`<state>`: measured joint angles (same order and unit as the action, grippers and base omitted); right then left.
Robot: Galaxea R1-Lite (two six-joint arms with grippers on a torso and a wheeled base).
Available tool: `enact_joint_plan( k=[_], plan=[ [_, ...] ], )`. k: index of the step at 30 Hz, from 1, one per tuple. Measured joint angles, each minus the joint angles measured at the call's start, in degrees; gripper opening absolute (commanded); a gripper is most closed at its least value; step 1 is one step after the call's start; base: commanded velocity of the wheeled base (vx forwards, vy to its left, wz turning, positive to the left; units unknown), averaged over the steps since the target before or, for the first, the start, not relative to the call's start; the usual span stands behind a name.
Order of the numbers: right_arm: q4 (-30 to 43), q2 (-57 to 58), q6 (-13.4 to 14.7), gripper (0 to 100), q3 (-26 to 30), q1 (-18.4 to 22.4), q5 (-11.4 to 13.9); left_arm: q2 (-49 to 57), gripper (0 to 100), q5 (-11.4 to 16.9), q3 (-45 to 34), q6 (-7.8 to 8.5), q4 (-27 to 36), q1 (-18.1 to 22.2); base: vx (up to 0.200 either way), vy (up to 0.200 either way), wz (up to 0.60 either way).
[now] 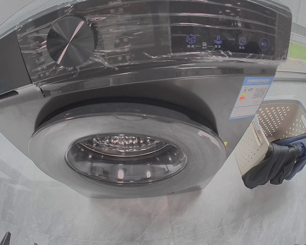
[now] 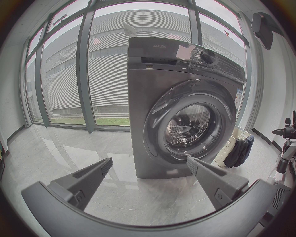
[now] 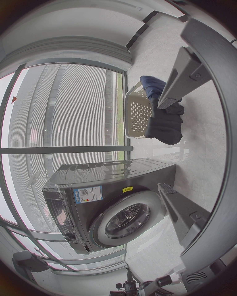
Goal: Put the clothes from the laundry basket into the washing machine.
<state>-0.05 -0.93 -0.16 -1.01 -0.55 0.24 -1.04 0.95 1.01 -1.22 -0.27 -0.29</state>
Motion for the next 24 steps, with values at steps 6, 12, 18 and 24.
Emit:
enact_joint_plan(
  k=[6,12,18,24],
  plan=[
    [0.0,0.0,0.0,100,0.0,0.0,0.0,0.0,100,0.0,0.0,-0.06,0.0,0.0,0.0,0.133,0.0],
    [0.0,0.0,0.0,100,0.0,-0.1,0.0,0.0,100,0.0,0.0,-0.06,0.0,0.0,0.0,0.2,0.0],
    [0.0,0.0,0.0,100,0.0,0.0,0.0,0.0,100,0.0,0.0,0.05,0.0,0.0,0.0,0.067,0.0],
    [0.0,0.0,0.0,100,0.0,0.0,0.0,0.0,100,0.0,0.0,0.1,0.0,0.0,0.0,0.0,0.0]
  ],
)
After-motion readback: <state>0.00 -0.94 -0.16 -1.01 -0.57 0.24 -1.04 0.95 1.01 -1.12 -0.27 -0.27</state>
